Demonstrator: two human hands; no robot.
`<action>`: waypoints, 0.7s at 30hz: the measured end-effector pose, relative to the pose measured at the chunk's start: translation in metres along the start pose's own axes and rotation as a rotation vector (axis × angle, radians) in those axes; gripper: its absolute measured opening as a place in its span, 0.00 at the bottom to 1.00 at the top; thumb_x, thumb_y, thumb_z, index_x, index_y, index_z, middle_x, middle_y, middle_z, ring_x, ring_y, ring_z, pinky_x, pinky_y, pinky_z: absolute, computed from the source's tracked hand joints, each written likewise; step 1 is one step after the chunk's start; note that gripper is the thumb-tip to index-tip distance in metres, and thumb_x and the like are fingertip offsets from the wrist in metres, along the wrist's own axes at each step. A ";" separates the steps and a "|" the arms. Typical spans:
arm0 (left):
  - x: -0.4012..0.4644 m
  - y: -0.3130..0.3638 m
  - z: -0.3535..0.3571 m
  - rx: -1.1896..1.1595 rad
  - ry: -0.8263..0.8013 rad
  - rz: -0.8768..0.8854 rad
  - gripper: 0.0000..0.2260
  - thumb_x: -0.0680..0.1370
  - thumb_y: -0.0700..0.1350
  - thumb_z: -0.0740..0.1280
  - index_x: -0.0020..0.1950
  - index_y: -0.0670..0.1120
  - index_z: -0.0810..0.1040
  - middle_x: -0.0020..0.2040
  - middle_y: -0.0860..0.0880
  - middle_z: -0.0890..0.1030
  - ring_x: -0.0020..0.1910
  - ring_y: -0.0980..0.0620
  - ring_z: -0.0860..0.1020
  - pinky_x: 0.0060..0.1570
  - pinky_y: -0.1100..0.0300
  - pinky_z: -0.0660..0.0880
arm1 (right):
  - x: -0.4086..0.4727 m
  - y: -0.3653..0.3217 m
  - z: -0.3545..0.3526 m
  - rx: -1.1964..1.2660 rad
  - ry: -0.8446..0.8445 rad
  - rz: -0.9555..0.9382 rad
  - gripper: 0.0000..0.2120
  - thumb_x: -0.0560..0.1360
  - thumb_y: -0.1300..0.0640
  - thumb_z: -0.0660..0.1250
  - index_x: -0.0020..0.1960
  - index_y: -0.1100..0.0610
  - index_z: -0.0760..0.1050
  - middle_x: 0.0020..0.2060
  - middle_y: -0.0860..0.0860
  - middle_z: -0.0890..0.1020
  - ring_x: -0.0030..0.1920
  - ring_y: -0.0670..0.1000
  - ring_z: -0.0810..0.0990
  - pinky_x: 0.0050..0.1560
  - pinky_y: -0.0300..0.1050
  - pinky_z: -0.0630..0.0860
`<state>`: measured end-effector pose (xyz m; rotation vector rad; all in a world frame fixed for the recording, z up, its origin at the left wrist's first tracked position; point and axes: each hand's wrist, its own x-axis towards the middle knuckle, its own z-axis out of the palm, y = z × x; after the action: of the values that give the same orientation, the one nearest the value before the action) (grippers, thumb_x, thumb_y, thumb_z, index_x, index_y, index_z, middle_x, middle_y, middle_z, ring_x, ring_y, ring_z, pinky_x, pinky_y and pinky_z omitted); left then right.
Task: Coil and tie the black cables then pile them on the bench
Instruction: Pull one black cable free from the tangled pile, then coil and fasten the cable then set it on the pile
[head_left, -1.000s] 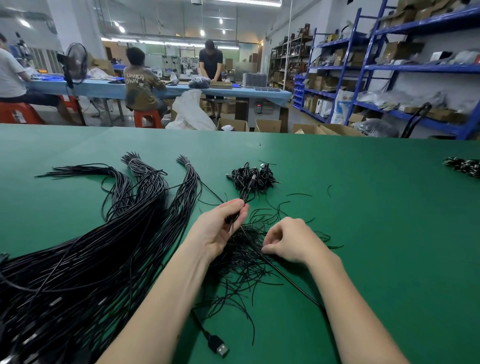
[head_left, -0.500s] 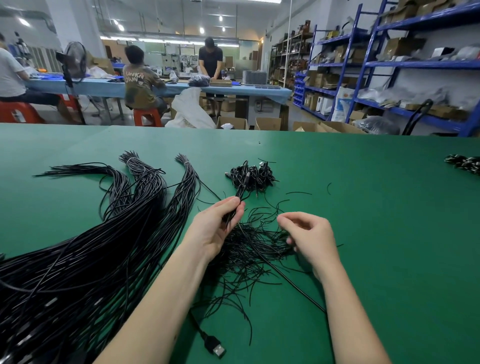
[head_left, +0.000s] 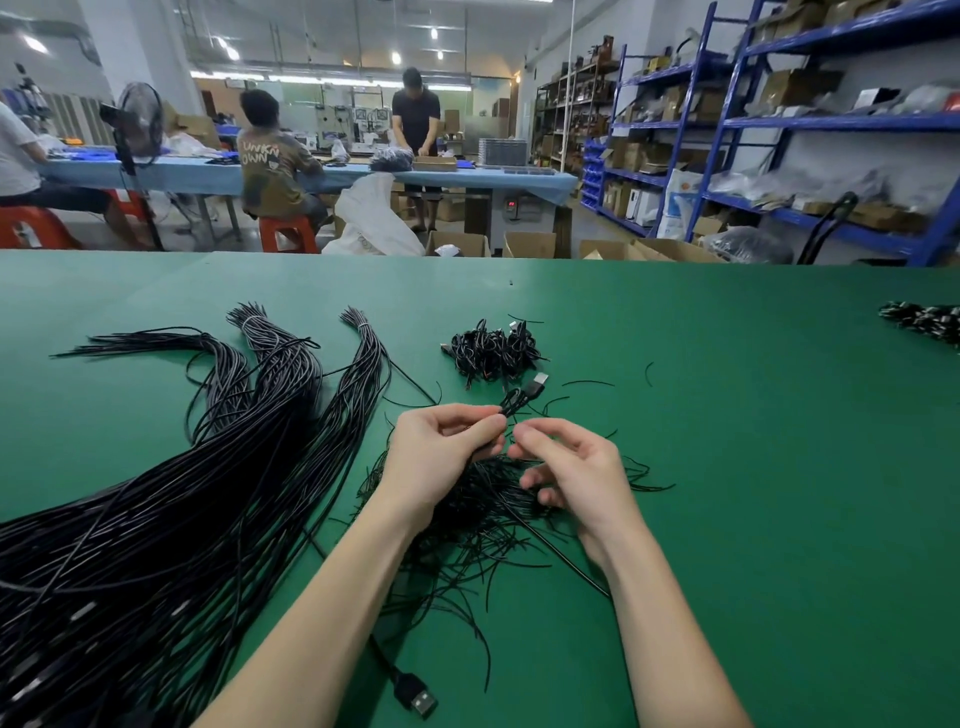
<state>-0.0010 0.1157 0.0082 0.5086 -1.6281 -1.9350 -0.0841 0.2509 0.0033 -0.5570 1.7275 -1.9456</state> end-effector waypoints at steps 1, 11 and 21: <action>-0.001 0.000 0.001 0.028 -0.006 0.014 0.05 0.74 0.38 0.77 0.49 0.41 0.86 0.42 0.41 0.87 0.40 0.51 0.85 0.43 0.65 0.80 | 0.000 -0.001 -0.001 0.022 -0.014 0.022 0.02 0.77 0.56 0.74 0.47 0.54 0.86 0.37 0.50 0.86 0.28 0.45 0.78 0.26 0.34 0.70; -0.007 0.004 0.006 0.185 -0.124 0.083 0.03 0.75 0.39 0.76 0.47 0.45 0.87 0.43 0.45 0.87 0.42 0.52 0.86 0.44 0.66 0.80 | 0.006 -0.002 -0.013 0.112 -0.080 0.167 0.03 0.74 0.55 0.76 0.44 0.54 0.86 0.34 0.47 0.82 0.29 0.43 0.77 0.26 0.33 0.70; -0.009 0.003 0.011 -0.016 -0.122 -0.023 0.08 0.78 0.35 0.71 0.57 0.38 0.82 0.44 0.41 0.87 0.39 0.52 0.85 0.41 0.67 0.80 | 0.003 -0.003 -0.003 0.179 -0.085 0.170 0.04 0.77 0.59 0.72 0.44 0.59 0.82 0.35 0.52 0.85 0.31 0.44 0.80 0.29 0.34 0.75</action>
<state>-0.0009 0.1296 0.0124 0.4116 -1.6868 -2.0294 -0.0890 0.2520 0.0058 -0.4086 1.4796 -1.9034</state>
